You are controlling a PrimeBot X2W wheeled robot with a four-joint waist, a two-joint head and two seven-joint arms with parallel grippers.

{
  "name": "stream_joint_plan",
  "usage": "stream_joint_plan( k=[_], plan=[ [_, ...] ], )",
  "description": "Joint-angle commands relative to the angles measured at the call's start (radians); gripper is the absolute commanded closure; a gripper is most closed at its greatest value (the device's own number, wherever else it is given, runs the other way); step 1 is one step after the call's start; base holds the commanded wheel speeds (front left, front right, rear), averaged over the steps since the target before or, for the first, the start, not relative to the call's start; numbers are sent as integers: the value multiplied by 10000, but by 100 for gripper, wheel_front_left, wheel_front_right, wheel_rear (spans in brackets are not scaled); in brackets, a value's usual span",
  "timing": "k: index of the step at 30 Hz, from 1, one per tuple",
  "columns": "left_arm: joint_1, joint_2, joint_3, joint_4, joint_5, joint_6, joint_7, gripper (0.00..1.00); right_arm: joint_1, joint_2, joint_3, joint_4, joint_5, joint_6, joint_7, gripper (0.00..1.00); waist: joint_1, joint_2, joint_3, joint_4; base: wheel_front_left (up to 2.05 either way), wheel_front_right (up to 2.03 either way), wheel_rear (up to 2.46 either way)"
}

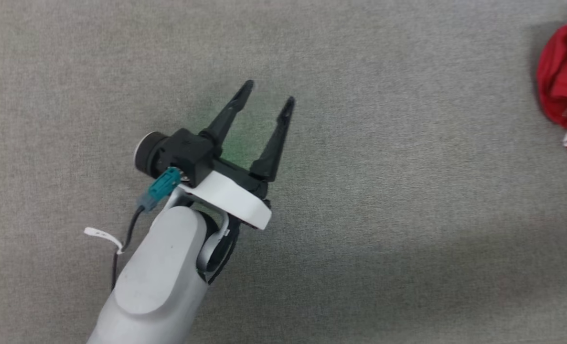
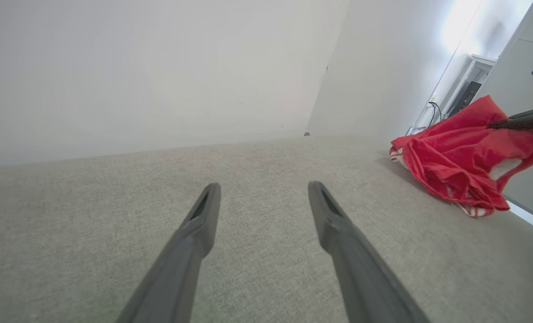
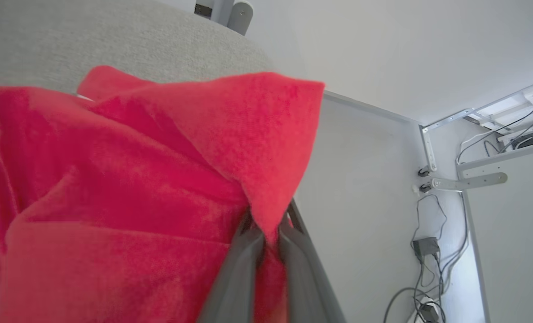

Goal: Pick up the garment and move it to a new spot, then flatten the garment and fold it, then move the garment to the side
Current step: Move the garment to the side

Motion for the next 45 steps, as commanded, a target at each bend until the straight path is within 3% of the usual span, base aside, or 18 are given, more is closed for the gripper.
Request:
stream_joint_plan(
  k=[1, 8, 9, 10, 11, 25, 36, 45],
  plan=[
    [-155, 19, -55, 20, -11, -31, -46, 0, -124, 88, 79, 107, -139, -11, -119, 100, 0, 0, 93, 77, 0, 0, 0],
    [-414, -19, -273, 75, -79, -31, -46, 0, -529, 743, 366, 1666, -516, -11, -1009, 100, 0, 0, 333, 349, 0, 0, 0],
    [-398, 8, -256, 76, -53, -31, -46, 0, -595, 803, 391, 1848, -535, -11, -1112, 78, 0, 0, 347, 378, 0, 0, 0],
    [-389, 38, -225, 68, -22, -31, -46, 0, -634, 886, 442, 1990, -560, -11, -1197, 28, 0, 0, 349, 404, 0, 0, 0],
    [-369, 64, -192, 48, -19, -31, -46, 0, -659, 978, 455, 2085, -519, -9, -1271, 0, 0, 0, 347, 421, 0, 0, 0],
    [470, 160, 1010, -221, -220, -31, -46, 0, -846, 1315, 491, 2470, 356, -11, -2480, 0, 0, 0, -312, 363, 0, 0, 0],
    [1412, 137, 2221, -665, -61, -31, -46, 0, 386, 2162, 154, 1748, 1319, -11, -4610, 0, 0, 0, -1365, 303, 0, 0, 0],
    [2403, 41, 3399, -1268, 298, -31, -46, 0, 1822, 2683, -617, 510, 1070, -9, -4930, 0, 0, 0, -2002, 234, 0, 0, 0]
  ],
)
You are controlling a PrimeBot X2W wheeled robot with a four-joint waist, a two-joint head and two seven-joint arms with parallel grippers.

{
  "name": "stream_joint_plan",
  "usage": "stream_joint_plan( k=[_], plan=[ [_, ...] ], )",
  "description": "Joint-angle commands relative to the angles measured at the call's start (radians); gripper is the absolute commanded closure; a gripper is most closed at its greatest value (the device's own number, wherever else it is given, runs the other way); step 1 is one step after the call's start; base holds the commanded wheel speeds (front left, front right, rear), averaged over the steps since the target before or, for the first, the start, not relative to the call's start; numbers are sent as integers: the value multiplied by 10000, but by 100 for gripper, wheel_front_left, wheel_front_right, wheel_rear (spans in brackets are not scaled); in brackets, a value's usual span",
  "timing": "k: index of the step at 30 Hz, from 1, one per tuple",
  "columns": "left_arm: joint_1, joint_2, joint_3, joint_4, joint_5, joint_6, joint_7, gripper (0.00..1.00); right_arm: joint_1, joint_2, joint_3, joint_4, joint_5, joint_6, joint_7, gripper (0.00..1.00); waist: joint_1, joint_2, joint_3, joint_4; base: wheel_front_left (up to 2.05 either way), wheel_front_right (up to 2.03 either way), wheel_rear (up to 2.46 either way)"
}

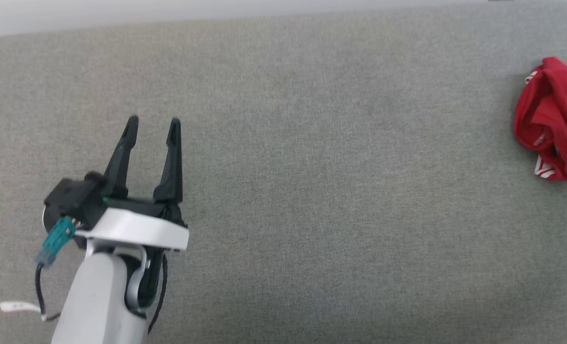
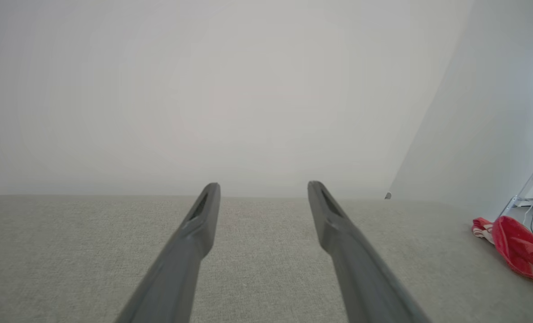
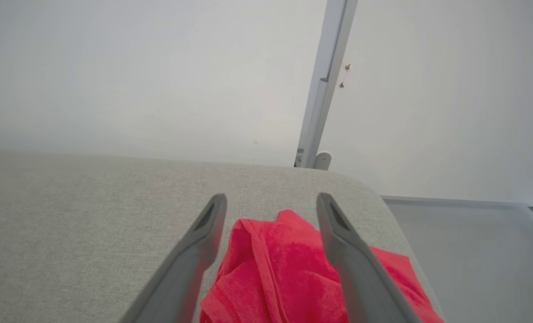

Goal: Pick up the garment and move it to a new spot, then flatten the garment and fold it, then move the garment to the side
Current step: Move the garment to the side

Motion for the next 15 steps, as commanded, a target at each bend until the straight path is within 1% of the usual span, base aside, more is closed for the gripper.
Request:
stream_joint_plan(
  k=[1, 7, 9, 12, 15],
  plan=[
    [239, 1, 93, -79, 95, -31, -46, 0, 251, 40, -381, -320, -202, -7, -58, 0, 0, 0, -169, -10, 0, 0, 0],
    [1125, 81, 646, -292, 172, -31, -46, 0, 2290, 693, -2712, -2249, -1873, -7, -52, 0, 0, 0, -674, 94, 0, 0, 0],
    [1408, 53, 865, -415, 145, -31, -46, 0, 3065, 1044, -3664, -2929, -2515, -7, -53, 0, 0, 0, -824, 151, 0, 0, 0],
    [1841, 91, 1126, -569, 175, -31, -46, 0, 4223, 1688, -4810, -3914, -3457, -6, -54, 0, 0, 0, -1039, 264, 0, 0, 0],
    [2283, 84, 1357, -782, 164, -31, -46, 0, 5328, 2348, -5752, -4848, -4298, -6, -54, 0, 0, 0, -1237, 377, 0, 0, 0]
  ],
)
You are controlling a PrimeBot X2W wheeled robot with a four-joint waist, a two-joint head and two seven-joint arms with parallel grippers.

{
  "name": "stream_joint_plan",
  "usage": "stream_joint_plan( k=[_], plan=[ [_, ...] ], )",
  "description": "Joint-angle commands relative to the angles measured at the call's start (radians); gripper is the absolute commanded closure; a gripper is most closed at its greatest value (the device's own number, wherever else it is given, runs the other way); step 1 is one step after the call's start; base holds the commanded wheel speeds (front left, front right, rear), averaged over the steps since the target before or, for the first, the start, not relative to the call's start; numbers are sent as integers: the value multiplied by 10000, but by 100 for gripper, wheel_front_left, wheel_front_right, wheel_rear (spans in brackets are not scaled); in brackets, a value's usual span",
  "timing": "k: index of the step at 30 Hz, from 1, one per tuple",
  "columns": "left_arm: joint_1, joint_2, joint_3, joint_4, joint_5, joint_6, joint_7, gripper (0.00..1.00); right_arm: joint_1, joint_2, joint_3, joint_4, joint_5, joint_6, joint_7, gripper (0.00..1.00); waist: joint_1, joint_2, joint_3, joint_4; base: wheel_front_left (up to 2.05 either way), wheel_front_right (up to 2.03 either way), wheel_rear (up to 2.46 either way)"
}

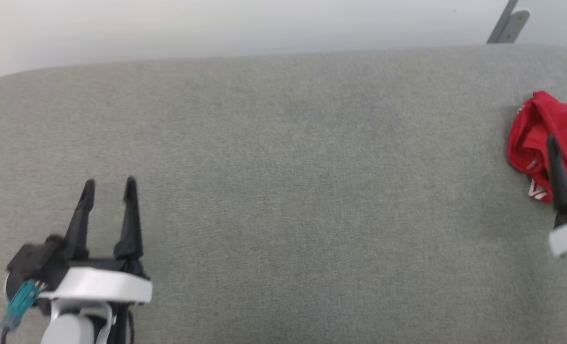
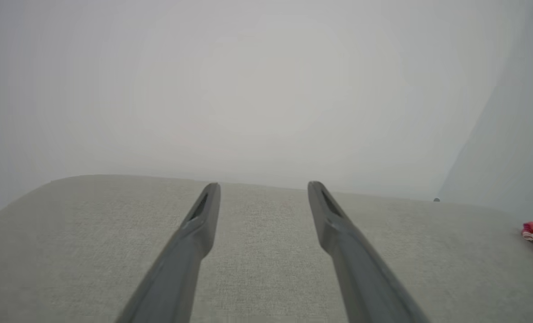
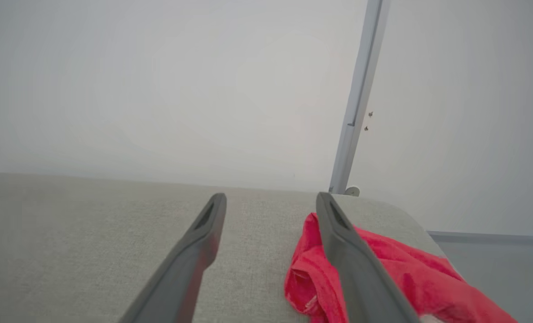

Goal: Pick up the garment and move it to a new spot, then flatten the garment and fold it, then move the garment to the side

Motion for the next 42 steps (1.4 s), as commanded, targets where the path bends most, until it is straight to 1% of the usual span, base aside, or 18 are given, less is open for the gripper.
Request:
stream_joint_plan(
  k=[1, 5, 8, 12, 17, 21, 29, 42],
  plan=[
    [249, -25, 117, -134, -37, -31, -46, 0, 449, 236, -286, -354, -305, -7, -33, 0, 0, 0, -163, 127, 0, 0, 0],
    [956, -13, 425, -470, -88, -31, -46, 0, 1616, 991, -1040, -1433, -941, -6, -35, 0, 0, 0, -427, 274, 0, 0, 0],
    [1393, -8, 607, -634, -101, -32, -46, 0, 2400, 1498, -1479, -1869, -1251, -6, -34, 0, 0, 0, -600, 382, 0, 0, 0],
    [1900, -40, 816, -821, -158, -32, -46, 0, 3071, 1999, -1809, -2311, -1476, -6, -34, 0, 0, 0, -769, 517, 0, 0, 0],
    [2310, -152, 996, -990, -321, -32, -46, 0, 3656, 2485, -1916, -2614, -1468, -6, -35, 0, 0, 0, -943, 642, 0, 0, 0],
    [2508, -260, 1044, -1017, -516, -32, -46, 0, 3907, 2703, -1942, -2662, -1404, -6, -35, 0, 0, 0, -1013, 704, 0, 0, 0],
    [2629, -281, 949, -783, -750, -32, -46, 0, 4046, 2843, -1875, -2577, -1327, -6, -35, 0, 0, 0, -1076, 757, 0, 0, 0],
    [2533, -421, 1052, -847, -712, -32, -46, 0, 3977, 2785, -1797, -2507, -1273, -6, -35, 0, 0, 0, -1039, 762, 0, 0, 0]
  ],
)
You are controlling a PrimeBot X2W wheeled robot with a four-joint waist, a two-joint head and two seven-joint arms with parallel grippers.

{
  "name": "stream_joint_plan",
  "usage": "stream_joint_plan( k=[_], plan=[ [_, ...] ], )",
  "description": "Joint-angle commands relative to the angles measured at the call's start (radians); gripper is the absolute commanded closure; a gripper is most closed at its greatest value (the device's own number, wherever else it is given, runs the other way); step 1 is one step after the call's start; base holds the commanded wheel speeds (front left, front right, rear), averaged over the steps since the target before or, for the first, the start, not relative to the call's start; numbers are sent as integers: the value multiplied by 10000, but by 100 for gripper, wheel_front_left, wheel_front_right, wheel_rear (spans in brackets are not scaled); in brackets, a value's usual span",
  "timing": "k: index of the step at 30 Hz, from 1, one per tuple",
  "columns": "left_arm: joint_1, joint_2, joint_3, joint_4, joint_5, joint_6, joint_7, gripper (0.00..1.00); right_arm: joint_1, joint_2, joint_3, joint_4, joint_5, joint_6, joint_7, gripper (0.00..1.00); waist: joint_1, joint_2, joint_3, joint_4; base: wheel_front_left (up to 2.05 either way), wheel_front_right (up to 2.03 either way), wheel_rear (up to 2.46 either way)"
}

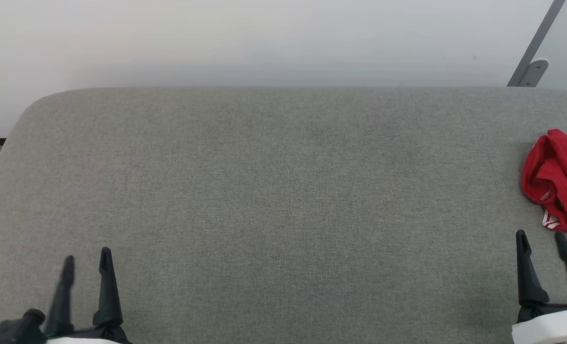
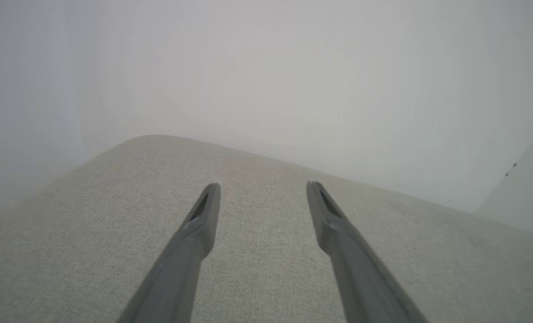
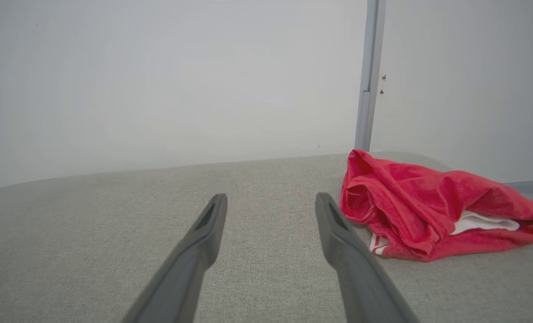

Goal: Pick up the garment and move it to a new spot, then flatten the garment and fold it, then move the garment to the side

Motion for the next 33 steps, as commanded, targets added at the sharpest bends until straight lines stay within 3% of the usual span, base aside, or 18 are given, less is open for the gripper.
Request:
stream_joint_plan(
  k=[1, 5, 20, 33],
  plan=[
    [-3, -3, -4, 13, -3, 2, 3, 100, 1, 7, 1, 15, 3, 0, 3, 100, 0, -1, 0, 0, 0, 0, 0],
    [14, -172, -60, 411, -30, 2, 36, 100, 88, 209, 28, 360, 23, 0, 35, 100, 0, -1, -1, -1, 0, 0, 0],
    [-512, -188, -125, 800, -2669, -5, 763, 100, -326, 513, 35, 508, 2684, 0, 823, 100, 0, -1, -66, -69, 0, 0, 0],
    [-841, -210, -152, 1030, -4338, -10, 1239, 100, -581, 709, 47, 605, 4383, -1, 1320, 100, 0, -1, -115, -119, 0, 0, 0]
  ],
)
